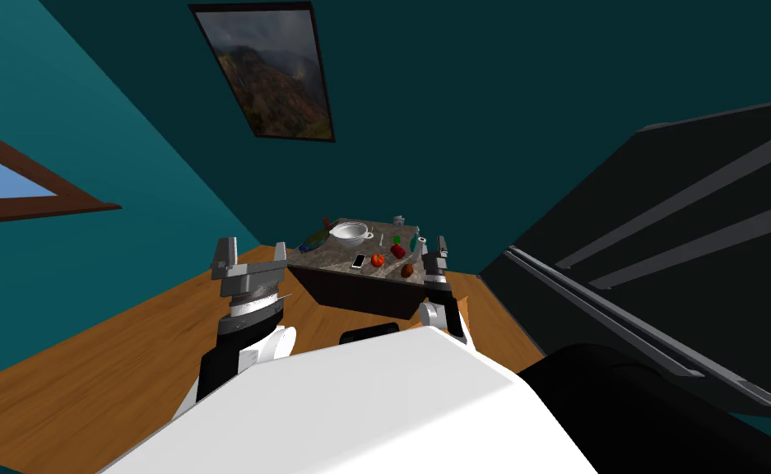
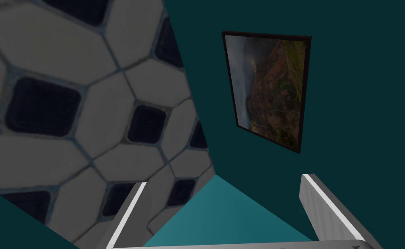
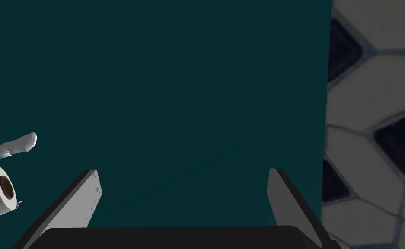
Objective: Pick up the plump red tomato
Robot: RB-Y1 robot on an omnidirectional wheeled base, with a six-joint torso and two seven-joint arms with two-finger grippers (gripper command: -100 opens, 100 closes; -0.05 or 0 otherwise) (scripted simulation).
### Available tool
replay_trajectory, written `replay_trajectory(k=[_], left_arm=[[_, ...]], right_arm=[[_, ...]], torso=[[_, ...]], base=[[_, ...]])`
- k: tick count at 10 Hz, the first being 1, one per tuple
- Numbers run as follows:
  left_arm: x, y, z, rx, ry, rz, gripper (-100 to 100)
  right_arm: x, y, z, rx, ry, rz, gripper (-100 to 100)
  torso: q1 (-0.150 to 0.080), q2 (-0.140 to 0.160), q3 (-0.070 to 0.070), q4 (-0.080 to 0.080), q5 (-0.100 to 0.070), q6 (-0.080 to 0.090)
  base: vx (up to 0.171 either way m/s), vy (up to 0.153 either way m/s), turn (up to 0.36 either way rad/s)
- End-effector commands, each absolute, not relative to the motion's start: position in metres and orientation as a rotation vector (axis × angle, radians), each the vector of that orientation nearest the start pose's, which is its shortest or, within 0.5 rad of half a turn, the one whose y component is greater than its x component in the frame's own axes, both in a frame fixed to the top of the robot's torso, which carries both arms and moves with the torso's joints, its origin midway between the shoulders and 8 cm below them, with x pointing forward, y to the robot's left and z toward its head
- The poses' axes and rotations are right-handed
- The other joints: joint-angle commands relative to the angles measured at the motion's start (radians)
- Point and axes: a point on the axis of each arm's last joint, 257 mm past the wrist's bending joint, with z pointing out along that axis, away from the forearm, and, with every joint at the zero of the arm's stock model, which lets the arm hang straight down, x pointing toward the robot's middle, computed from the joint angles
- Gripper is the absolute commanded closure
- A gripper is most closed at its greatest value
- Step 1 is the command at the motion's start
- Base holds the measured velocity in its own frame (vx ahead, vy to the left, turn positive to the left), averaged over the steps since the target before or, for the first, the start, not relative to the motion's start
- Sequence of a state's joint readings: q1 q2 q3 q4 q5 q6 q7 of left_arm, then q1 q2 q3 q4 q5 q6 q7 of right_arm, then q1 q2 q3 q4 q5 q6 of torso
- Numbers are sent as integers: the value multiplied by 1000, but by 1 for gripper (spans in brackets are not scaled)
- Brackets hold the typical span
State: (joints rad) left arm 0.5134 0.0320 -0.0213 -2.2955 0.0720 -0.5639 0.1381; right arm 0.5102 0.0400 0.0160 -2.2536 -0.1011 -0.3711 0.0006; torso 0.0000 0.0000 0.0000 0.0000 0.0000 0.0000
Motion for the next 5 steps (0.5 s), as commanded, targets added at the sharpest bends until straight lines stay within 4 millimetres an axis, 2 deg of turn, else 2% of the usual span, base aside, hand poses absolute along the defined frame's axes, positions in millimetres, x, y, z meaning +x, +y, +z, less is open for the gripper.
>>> replay_trajectory(k=[1,3,4,5], left_arm=[[329,277,39,-678,510,-1509,0],[329,277,38,-678,510,-1509,0],[329,277,38,-678,510,-1509,0],[329,277,39,-678,510,-1509,0]], right_arm=[[369,-286,-23,852,690,1327,-100],[373,-275,-38,815,782,1296,-100],[373,-274,-38,808,791,1295,-100],[375,-267,-50,786,849,1273,-100]], torso=[[0,0,0,0,0,0],[0,0,0,0,0,0],[1,0,0,0,0,0],[1,0,0,0,0,0]], base=[[3,4,-40],[3,14,-61],[-2,18,-14],[-10,19,-41]])
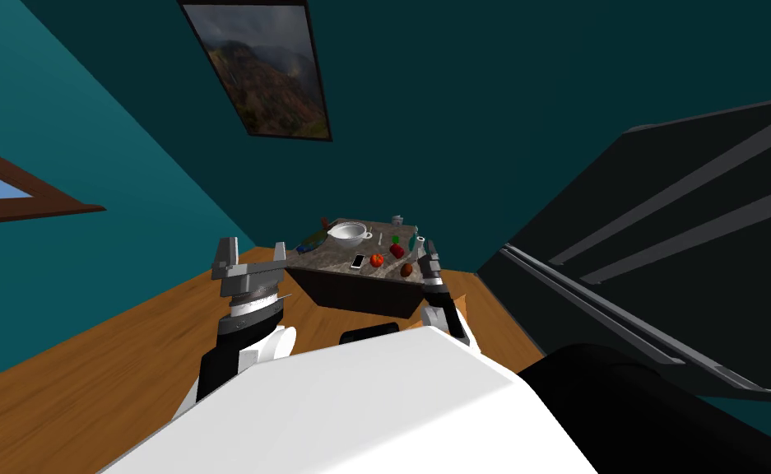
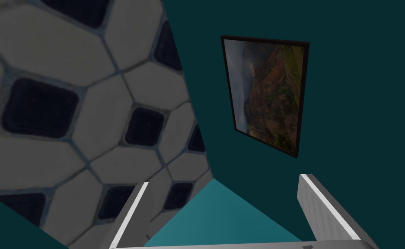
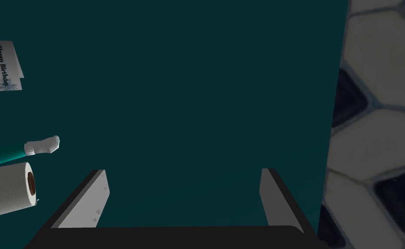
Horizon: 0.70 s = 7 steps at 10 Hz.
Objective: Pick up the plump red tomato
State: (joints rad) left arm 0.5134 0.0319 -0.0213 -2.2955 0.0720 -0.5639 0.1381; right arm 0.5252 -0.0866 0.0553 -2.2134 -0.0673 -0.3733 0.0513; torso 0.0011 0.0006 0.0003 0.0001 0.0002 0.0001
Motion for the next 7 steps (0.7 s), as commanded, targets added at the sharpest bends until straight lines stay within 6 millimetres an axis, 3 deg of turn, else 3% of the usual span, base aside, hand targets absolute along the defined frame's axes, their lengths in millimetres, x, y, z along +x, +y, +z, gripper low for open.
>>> replay_trajectory(k=[1,4,5,7], left_arm=[[329,277,39,-678,510,-1509,0],[329,277,39,-678,510,-1510,0],[329,277,39,-678,510,-1510,0],[329,277,39,-678,510,-1510,0]], right_arm=[[378,-259,-64,766,911,1248,-100],[382,-234,-122,703,1119,1157,-100],[382,-234,-122,698,1124,1156,-100],[379,-216,-171,639,1284,1088,-100]], torso=[[0,0,0,0,0,0],[3,2,1,0,0,0],[3,4,2,1,1,0],[2,3,2,1,0,0]], base=[[-21,30,-87],[-53,61,-70],[-56,52,-22],[-69,64,-39]])
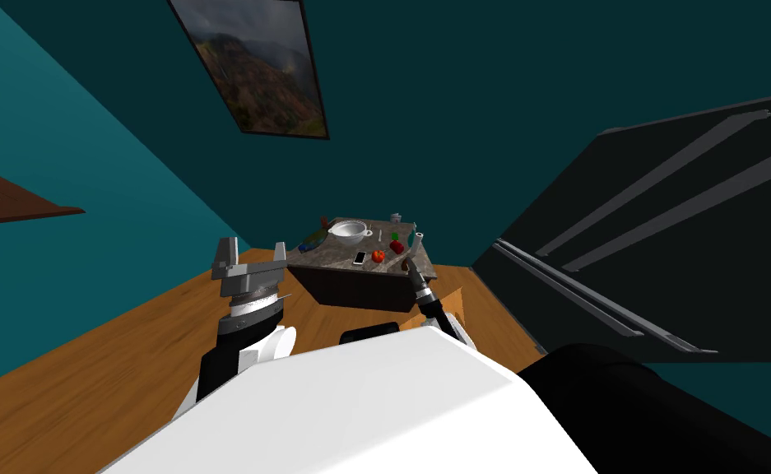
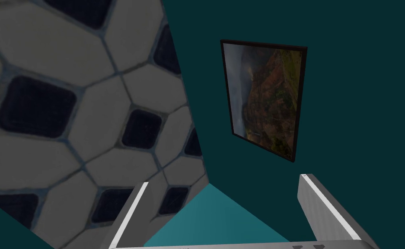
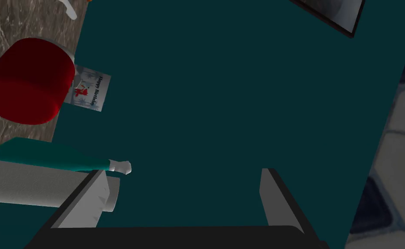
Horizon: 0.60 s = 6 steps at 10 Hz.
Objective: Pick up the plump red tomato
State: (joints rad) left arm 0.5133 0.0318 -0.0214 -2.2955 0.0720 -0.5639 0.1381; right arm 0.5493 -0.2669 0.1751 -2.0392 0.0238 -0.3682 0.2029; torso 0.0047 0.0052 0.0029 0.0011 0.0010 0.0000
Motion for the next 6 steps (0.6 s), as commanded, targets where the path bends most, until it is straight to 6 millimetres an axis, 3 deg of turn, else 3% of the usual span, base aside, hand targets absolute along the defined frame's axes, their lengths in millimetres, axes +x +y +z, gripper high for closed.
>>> replay_trajectory(k=[1,2,3,5,6], left_arm=[[329,277,39,-678,510,-1510,0],[329,277,39,-678,510,-1510,0],[329,277,39,-678,510,-1510,0],[329,277,39,-678,510,-1510,0],[329,277,39,-678,510,-1510,0]], right_arm=[[379,-216,-173,639,1288,1084,-100],[374,-206,-194,594,1364,1052,-100],[374,-207,-201,603,1376,1045,-100],[361,-190,-252,506,1539,975,-100],[359,-193,-264,514,1562,961,-100]], torso=[[0,0,0,0,0,0],[-1,0,0,0,0,0],[-1,0,0,0,0,0],[-1,-1,-1,0,0,0],[1,2,1,0,0,0]], base=[[-72,60,-23],[-71,48,-17],[-53,41,-7],[-90,80,5],[-94,89,1]])
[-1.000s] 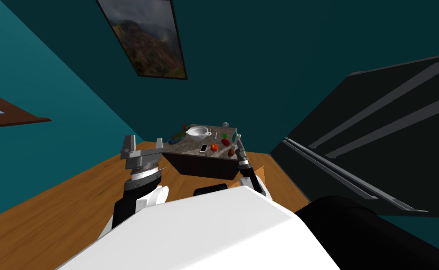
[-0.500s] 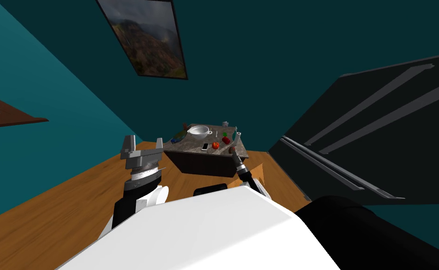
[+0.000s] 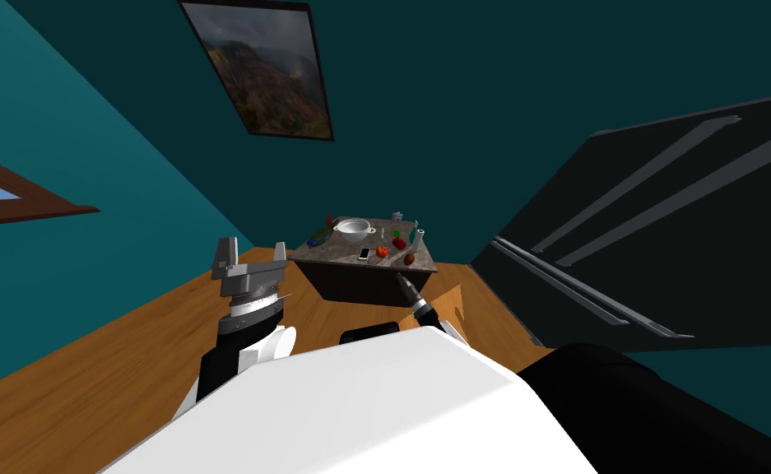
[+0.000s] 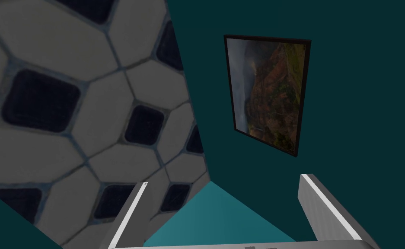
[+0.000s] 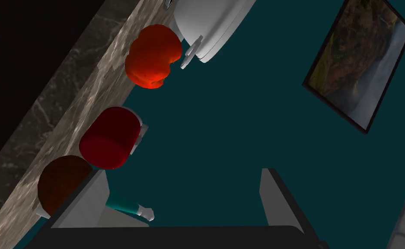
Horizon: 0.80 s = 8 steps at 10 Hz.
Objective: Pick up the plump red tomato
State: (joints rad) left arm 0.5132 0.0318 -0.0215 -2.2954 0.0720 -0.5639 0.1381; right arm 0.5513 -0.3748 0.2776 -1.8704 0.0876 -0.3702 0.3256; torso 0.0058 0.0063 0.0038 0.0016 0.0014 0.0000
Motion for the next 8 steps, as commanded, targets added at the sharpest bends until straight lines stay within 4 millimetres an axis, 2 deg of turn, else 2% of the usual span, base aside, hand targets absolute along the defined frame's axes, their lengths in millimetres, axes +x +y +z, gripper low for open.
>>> replay_trajectory(k=[1,2,3,4,5,6,7,8], left_arm=[[329,277,39,-678,510,-1510,0],[329,277,39,-678,510,-1510,0],[329,277,39,-678,510,-1510,0],[329,277,39,-678,510,-1510,0],[329,277,39,-678,510,-1510,0],[329,277,39,-678,510,-1510,0],[329,277,39,-678,510,-1510,0],[329,277,39,-678,510,-1510,0]], right_arm=[[349,-187,-291,454,1648,921,-100],[338,-180,-315,395,1723,889,-100],[333,-186,-331,399,1758,866,-100],[322,-182,-351,319,1828,831,-100],[317,-187,-365,331,1857,813,-100],[300,-190,-395,254,1946,763,-100],[287,-192,-415,180,2010,724,-100],[277,-202,-432,177,2052,696,-100]], torso=[[0,0,0,0,0,0],[-1,0,0,0,0,0],[0,0,0,0,0,0],[0,-1,-1,0,0,0],[0,-2,-1,0,0,0],[-1,-2,-1,0,0,0],[-1,-1,-1,0,0,0],[2,0,0,0,0,0]], base=[[-88,77,27],[-106,98,66],[-70,85,20],[-68,96,60],[-63,81,36],[-86,76,87],[-106,133,151],[-103,122,51]])
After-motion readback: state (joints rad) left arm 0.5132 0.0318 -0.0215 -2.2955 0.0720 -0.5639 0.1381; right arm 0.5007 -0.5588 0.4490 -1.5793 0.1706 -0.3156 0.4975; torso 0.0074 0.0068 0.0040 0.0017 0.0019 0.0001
